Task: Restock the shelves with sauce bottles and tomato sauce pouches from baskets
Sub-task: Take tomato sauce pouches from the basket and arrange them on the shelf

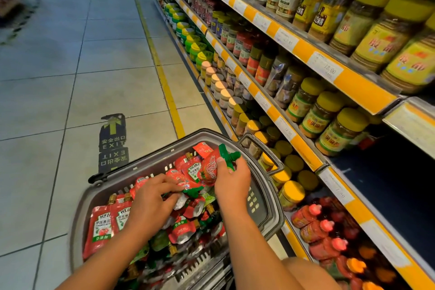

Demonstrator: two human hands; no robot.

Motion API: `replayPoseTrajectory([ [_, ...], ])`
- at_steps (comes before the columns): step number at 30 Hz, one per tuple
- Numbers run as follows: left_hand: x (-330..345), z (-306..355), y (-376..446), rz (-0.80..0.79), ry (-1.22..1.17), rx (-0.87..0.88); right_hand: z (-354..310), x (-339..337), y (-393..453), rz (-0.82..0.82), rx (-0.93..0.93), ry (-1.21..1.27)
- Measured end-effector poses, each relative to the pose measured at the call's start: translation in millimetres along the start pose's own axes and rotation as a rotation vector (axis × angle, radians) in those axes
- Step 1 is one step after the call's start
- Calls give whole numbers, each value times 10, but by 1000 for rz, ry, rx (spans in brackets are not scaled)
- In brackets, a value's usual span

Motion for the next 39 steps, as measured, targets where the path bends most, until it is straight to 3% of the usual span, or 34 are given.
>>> replayPoseTrajectory([
  [6,-25,35,-24,29,-381,-120,9,16,19,-24,22,31],
  [9,-148,88,7,96,-389,-105,4,17,13,-11,25,52],
  [15,-323,132,14,179,-406,-268,11,-55,5,78,103,137],
  [25,-214,-39,52,84,-151,-221,68,-184,-239,96,313,238],
  [32,-256,-51,143,54,-174,-359,157,-456,-276,142,451,254],
  [39,-635,369,275,121,-220,-250,230,-736,-281,239,543,228],
])
Point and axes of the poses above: each hand's wrist, its own y-axis towards the middle knuckle, its own x-axis out of the palm, z = x × y, the point moved 3 cm from there along y, towards the middle knuckle, and after that the axes turned 6 degrees about y, right-handed, at the moved point
